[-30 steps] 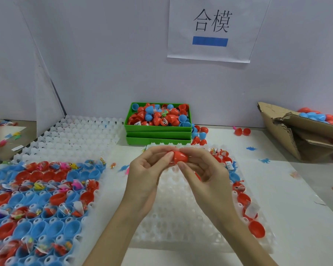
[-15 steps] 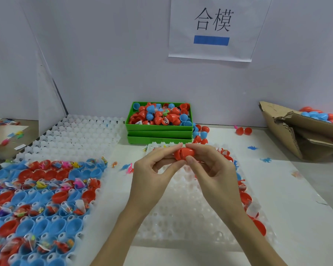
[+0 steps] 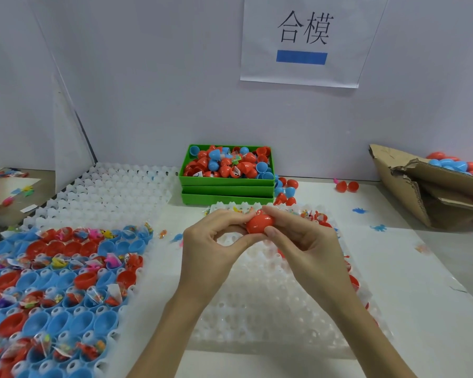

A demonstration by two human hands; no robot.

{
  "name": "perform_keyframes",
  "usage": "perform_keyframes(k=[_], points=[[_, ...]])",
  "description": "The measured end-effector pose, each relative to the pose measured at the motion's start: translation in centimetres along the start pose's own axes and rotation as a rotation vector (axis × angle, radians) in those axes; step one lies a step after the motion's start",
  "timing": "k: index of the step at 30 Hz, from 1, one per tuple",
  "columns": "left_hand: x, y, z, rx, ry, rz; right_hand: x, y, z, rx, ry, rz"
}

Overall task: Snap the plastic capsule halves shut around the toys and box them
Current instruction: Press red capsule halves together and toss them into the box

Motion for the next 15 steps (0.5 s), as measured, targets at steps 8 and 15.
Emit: perform_keyframes(k=[8, 15], points=[[-1.0, 0.0, 0.0, 0.031, 0.168, 0.130, -0.4, -0.2, 0.9, -0.022, -0.075, -0.007], [-2.3, -0.5, 0.8, 0.034, 0.263, 0.236, 0.4, -1.4, 1.5, -0.156, -0.133, -0.077]])
Point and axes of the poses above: each hand's wrist, its own y-axis towards the middle knuckle, its own z-axis out of the palm, x = y × z, the point moved 9 cm from there along y, towards the middle knuckle, and after that the axes turned 14 degrees about z, right-handed, at the moved point
